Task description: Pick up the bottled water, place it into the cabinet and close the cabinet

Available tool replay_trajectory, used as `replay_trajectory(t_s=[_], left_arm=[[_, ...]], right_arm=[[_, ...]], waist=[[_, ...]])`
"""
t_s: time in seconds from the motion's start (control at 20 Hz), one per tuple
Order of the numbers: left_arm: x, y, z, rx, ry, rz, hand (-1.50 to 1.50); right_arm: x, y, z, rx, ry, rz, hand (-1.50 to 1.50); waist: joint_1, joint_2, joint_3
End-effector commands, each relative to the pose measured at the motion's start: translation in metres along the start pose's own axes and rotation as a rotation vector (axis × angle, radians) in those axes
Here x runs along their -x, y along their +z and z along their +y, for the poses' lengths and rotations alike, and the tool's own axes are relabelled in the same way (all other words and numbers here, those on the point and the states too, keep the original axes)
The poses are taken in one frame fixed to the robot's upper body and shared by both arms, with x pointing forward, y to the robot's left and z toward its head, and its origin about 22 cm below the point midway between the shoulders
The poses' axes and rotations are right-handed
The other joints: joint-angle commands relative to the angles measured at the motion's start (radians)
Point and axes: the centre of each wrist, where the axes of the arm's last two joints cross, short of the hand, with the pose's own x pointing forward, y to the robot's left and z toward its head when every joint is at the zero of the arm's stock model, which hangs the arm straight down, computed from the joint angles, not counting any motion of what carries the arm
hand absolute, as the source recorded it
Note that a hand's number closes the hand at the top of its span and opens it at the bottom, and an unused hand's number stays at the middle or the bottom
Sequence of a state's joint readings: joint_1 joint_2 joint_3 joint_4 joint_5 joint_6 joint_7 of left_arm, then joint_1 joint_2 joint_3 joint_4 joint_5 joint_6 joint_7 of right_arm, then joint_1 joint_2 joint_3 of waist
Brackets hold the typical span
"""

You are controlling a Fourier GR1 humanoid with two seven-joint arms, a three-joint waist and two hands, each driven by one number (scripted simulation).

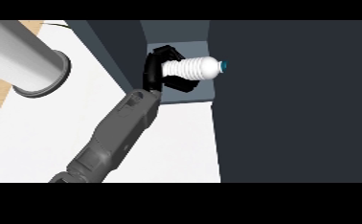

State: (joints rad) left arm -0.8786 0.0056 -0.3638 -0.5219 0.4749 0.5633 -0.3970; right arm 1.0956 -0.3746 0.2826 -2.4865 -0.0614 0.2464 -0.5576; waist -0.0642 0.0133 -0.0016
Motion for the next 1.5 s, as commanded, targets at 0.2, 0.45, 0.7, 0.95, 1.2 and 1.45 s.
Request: replay_trajectory(t_s=[0.2, 0.45, 0.7, 0.95, 1.2, 1.45], left_arm=[[-0.004, -0.027, 0.016, -0.213, -0.344, -0.045, -1.50], [-0.007, -0.029, 0.006, -0.260, -0.381, -0.024, -1.50], [-0.024, -0.045, 0.021, -0.198, -0.306, -0.108, -1.50], [-0.060, -0.047, -0.007, -0.205, 0.014, -0.277, 1.50], [-0.046, -0.040, -0.002, -0.049, 0.152, -0.297, 1.50], [-0.054, -0.037, -0.010, -0.015, 0.205, -0.291, 1.50]], right_arm=[[-0.015, -0.004, -0.001, -0.014, -0.050, -0.046, -1.50], [-0.020, -0.005, -0.008, -0.013, -0.051, -0.033, -1.50], [-0.004, -0.001, -0.007, -0.009, -0.070, -0.042, -1.50], [-0.012, -0.004, -0.003, -0.030, -0.062, -0.064, -1.50], [-0.017, -0.001, -0.003, -0.037, -0.074, -0.044, -1.50], [-0.032, -0.007, -0.003, -0.040, -0.060, -0.043, -1.50]], waist=[[-0.017, 0.012, 0.002], [-0.010, 0.013, 0.001], [-0.010, 0.016, 0.000], [0.000, 0.013, -0.003], [0.010, 0.000, 0.000], [0.019, -0.008, 0.000]])
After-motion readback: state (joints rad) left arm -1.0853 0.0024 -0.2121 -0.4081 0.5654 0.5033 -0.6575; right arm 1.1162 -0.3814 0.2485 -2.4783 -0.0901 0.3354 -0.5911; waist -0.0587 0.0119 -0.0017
